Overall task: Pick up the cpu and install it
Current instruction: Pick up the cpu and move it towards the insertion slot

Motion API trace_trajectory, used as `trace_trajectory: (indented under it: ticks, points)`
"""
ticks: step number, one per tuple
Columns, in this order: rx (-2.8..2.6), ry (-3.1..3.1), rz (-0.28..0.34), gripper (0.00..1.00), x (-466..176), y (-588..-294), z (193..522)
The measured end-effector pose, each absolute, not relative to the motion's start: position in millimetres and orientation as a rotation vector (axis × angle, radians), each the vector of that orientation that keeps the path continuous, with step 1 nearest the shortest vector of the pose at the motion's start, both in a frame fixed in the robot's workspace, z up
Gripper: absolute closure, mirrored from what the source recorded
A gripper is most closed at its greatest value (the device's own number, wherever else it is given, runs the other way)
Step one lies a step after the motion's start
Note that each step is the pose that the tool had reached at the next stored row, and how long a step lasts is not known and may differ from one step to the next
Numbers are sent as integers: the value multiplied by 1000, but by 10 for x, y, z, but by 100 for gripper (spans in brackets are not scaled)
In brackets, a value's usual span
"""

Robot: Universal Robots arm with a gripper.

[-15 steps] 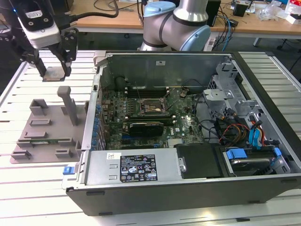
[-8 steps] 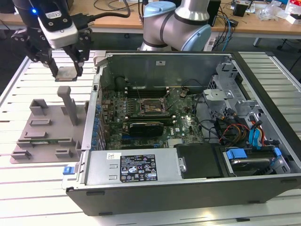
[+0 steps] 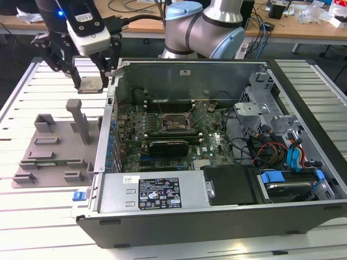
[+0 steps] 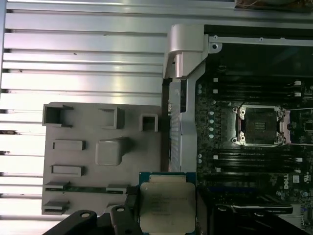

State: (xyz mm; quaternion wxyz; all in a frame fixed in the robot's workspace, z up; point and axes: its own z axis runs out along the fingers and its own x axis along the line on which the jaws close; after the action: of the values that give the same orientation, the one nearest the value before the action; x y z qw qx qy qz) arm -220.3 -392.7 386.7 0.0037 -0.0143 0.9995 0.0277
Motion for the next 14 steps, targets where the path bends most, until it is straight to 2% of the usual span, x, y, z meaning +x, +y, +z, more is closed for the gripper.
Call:
trace_trajectory:
  ticks: [14]
  points:
    - [-45, 3133, 87, 45, -1631, -3927, 3867]
